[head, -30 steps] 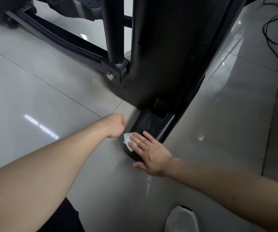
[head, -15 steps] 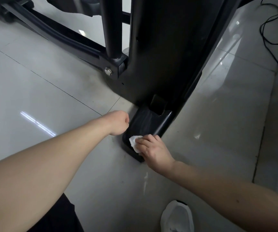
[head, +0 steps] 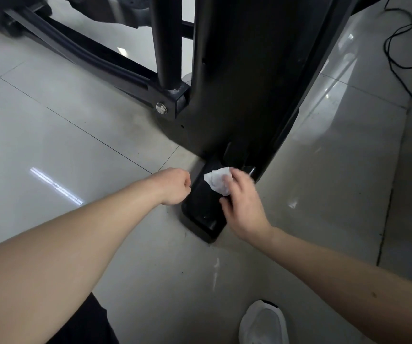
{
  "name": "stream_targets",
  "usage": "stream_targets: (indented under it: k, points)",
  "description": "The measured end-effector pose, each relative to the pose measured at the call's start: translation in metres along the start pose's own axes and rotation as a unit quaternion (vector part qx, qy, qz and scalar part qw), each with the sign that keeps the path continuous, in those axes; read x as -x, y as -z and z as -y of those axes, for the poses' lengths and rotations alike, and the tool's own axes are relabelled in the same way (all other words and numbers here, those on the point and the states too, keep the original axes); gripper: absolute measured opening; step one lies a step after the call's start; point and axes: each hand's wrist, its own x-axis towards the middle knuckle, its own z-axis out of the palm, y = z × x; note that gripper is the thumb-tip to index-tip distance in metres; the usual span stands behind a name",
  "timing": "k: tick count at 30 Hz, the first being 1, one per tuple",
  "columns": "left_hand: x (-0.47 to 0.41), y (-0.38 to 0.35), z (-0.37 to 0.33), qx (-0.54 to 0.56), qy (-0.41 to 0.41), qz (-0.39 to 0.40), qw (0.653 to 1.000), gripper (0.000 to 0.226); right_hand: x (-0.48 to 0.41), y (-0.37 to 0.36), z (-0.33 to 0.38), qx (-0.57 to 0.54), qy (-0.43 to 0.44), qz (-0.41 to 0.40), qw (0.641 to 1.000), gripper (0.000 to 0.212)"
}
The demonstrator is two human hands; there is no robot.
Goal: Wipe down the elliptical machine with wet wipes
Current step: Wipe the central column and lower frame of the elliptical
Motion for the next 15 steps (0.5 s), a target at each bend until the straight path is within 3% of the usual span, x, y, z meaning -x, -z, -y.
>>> stream_targets:
  k: [2, 5, 8, 12, 15]
  points:
    - [-0.001, 0.001, 0.001, -0.001, 0.001, 0.002, 1.000, 0.024, 0.008, -0.008, -0.005, 0.097, 0.098, 0.105, 0.985, 0.066]
    - [-0.003, 0.000, 0.003, -0.003, 0.003, 0.007, 1.000, 0.023, -0.006, -0.017, -0.015, 0.187, 0.088, 0.170, 0.964, 0.075]
    - [-0.007, -0.001, 0.003, -0.004, -0.001, 0.004, 1.000, 0.021, -0.007, -0.022, -0.016, 0.185, 0.082, 0.187, 0.961, 0.078]
    - [-0.010, -0.002, 0.000, 0.004, -0.008, 0.009, 1.000, 0.019, 0.040, -0.029, -0.005, 0.162, 0.192, 0.217, 0.943, 0.077]
    - [-0.014, -0.001, 0.001, 0.016, -0.003, 0.008, 1.000, 0.017, 0.027, -0.023, -0.026, 0.170, 0.150, 0.154, 0.962, 0.074]
